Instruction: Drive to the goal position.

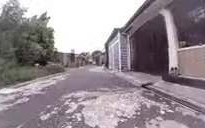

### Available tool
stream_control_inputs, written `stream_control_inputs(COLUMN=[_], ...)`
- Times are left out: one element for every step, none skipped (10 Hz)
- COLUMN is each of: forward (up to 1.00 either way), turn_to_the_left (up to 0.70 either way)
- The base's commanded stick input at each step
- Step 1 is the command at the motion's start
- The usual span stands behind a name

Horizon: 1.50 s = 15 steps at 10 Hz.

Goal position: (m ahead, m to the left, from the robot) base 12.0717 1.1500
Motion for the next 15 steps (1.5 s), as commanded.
stream_control_inputs(forward=[0.70,0.70,0.70,0.70,0.70,0.70,0.70,0.70,0.70,0.70,0.70,0.70,0.70,0.70,0.70], turn_to_the_left=[0.00,0.00,0.00,0.00,0.00,0.00,0.00,0.00,0.00,0.00,0.00,0.16,0.33,0.05,0.00])
